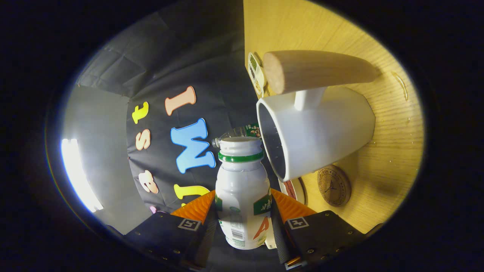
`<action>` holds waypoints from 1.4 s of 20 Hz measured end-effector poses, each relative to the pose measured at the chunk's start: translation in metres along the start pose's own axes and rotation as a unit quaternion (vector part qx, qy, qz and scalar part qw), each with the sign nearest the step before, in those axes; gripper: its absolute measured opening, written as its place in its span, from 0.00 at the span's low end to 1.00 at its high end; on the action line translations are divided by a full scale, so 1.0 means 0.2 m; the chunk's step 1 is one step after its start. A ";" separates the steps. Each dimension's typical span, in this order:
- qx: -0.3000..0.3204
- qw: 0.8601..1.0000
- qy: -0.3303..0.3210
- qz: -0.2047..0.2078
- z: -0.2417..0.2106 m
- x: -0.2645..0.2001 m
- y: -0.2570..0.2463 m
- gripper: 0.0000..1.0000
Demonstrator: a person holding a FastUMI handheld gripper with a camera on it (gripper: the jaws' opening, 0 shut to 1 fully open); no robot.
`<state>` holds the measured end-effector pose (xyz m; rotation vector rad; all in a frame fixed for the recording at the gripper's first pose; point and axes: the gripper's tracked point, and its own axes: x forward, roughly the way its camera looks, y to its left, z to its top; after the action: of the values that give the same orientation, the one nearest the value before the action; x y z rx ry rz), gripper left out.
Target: Take the bottle from table, then pour the juice into the cup, finally place the bottle on the coaster
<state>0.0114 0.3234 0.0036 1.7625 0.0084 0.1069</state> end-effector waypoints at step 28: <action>-0.678 0.731 -0.003 -0.075 -0.18 -0.06 0.08 0.68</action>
<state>-0.0041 0.3543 0.0260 0.2663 0.0543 -0.0271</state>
